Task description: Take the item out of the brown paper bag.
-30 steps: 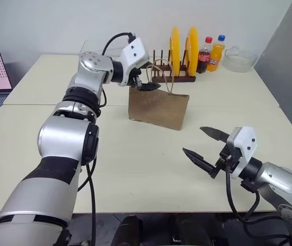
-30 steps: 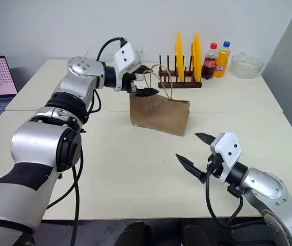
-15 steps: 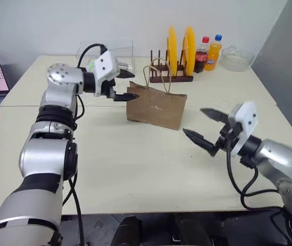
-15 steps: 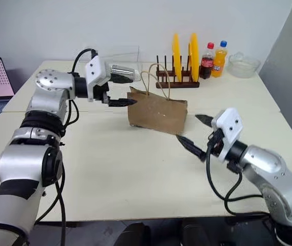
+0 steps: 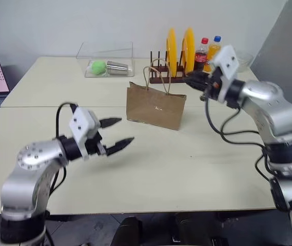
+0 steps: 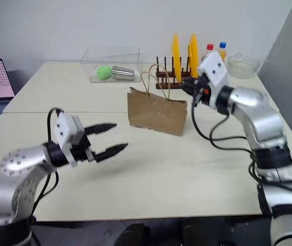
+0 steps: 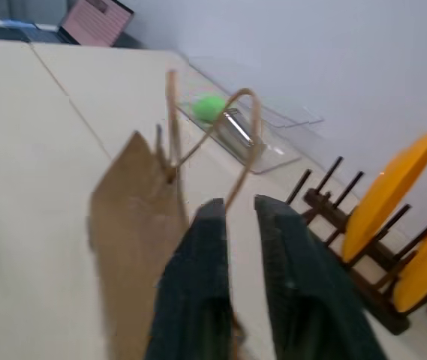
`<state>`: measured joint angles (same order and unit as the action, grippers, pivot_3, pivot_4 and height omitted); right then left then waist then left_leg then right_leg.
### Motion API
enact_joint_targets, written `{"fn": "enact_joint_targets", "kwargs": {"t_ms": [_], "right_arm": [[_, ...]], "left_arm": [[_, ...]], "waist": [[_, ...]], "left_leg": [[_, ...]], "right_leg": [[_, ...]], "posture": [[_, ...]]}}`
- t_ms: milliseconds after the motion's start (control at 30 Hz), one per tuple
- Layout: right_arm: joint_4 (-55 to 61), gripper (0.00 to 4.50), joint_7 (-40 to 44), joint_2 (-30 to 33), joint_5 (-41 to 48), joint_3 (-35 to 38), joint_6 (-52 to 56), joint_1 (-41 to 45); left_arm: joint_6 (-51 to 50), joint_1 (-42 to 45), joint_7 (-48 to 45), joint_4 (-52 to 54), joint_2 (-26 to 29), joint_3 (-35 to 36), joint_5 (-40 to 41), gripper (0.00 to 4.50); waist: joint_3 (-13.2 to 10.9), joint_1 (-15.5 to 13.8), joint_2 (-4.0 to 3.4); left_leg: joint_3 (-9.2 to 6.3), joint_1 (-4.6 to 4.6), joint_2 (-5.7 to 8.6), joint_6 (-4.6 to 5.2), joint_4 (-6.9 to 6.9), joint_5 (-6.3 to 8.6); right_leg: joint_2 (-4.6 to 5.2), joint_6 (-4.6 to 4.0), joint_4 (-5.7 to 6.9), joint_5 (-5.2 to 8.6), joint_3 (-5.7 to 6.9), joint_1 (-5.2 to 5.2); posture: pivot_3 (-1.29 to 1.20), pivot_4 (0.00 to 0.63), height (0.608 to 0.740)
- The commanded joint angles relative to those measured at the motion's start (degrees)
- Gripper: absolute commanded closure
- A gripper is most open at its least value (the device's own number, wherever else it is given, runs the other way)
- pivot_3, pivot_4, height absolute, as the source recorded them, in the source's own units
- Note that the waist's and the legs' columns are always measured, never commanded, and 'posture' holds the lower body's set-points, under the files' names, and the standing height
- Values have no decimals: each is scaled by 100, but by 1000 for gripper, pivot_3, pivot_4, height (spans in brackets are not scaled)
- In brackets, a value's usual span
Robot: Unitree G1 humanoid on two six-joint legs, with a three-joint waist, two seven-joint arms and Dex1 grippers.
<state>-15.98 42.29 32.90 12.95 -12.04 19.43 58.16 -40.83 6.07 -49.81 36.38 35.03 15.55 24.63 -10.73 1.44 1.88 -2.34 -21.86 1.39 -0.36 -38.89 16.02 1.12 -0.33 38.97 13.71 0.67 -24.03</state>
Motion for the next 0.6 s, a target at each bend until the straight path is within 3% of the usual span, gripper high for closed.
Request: {"fn": "enact_joint_targets", "kwargs": {"t_ms": [33, 167, 333, 600], "right_arm": [[-2015, 4421, -19, -379, -956, -360, -1309, 947], [-4508, 4421, -543, -956, -2130, -988, -2510, 2018], [-5755, 4421, -682, -1403, -2924, -1333, -2951, 2459], [-5427, 4421, 1745, -1384, -2611, -890, -3589, 2424]], "left_arm": [[-136, -174, 456, 525, -50, 167, 255, 616], [19, -455, 662, 602, -23, 135, 277, 616], [337, -723, 617, 607, 76, 52, 305, 616], [900, -1099, 528, 504, 217, 133, 293, 616]], "waist": [[0, 7, -1], [0, 28, -2], [-1, 14, -3], [-13, 21, -22]], "left_leg": [[5, 1, 0, 0, 1, 0], [11, 1, -1, -1, 8, 0], [10, -6, -2, -5, 16, -1], [6, -3, -2, -4, 17, 1]], "right_leg": [[0, -5, 1, -2, -4, -1], [0, -17, -1, -8, -7, -4], [1, -23, -8, -5, -7, -10], [0, -23, -8, -5, -3, -8]], "posture": [[0, 150, 740], [0, 150, 740], [0, 150, 740], [0, 150, 740]]}}
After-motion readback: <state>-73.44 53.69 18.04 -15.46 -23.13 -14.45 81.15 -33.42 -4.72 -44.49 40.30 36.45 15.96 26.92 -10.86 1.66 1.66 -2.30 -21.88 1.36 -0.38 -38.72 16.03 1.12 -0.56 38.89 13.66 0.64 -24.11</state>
